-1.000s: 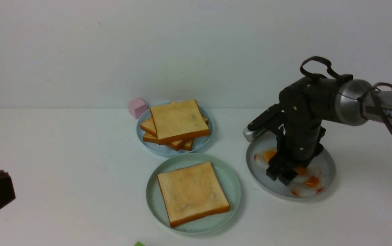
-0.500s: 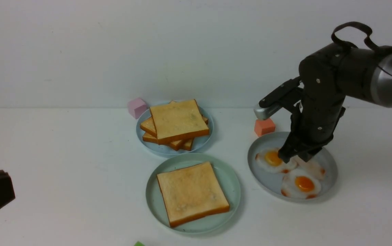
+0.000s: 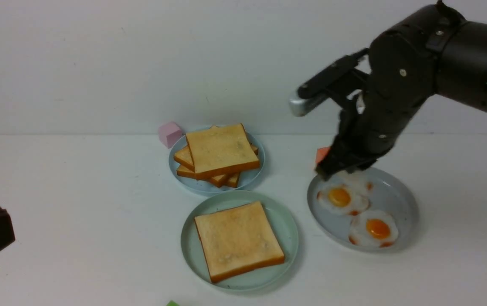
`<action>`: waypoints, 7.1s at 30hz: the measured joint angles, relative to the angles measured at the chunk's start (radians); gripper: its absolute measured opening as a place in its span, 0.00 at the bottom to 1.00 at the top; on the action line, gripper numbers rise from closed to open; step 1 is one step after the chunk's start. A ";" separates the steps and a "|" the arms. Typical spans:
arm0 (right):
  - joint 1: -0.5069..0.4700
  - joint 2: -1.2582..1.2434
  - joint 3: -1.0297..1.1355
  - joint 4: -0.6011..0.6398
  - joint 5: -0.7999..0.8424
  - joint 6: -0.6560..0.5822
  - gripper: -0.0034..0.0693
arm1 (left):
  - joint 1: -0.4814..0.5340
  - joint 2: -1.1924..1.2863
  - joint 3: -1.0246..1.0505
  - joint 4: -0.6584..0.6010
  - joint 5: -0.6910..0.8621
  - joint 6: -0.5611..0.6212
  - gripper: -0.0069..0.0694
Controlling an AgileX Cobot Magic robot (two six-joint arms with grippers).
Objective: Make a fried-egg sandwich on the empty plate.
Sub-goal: Use the right arm to place the fried egg on the slice of bread in the middle, then use the left arm to grab a slice of bread, then use the left arm to place a slice of bread on the fried egg in the middle
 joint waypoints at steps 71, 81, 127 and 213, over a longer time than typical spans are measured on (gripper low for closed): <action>0.375 0.034 -0.114 -0.105 0.109 0.243 0.47 | 0.000 0.072 0.000 0.007 0.045 -0.004 0.08; 0.378 -0.430 -0.031 -0.069 0.221 0.316 0.03 | 0.039 0.644 -0.197 -0.039 0.105 0.031 0.07; 0.378 -1.036 0.273 0.136 0.246 0.417 0.06 | 0.427 1.722 -0.868 -0.346 -0.052 1.075 0.44; 0.378 -1.073 0.273 -0.118 0.246 0.439 0.13 | 0.111 1.395 -0.442 -0.112 0.034 0.683 0.24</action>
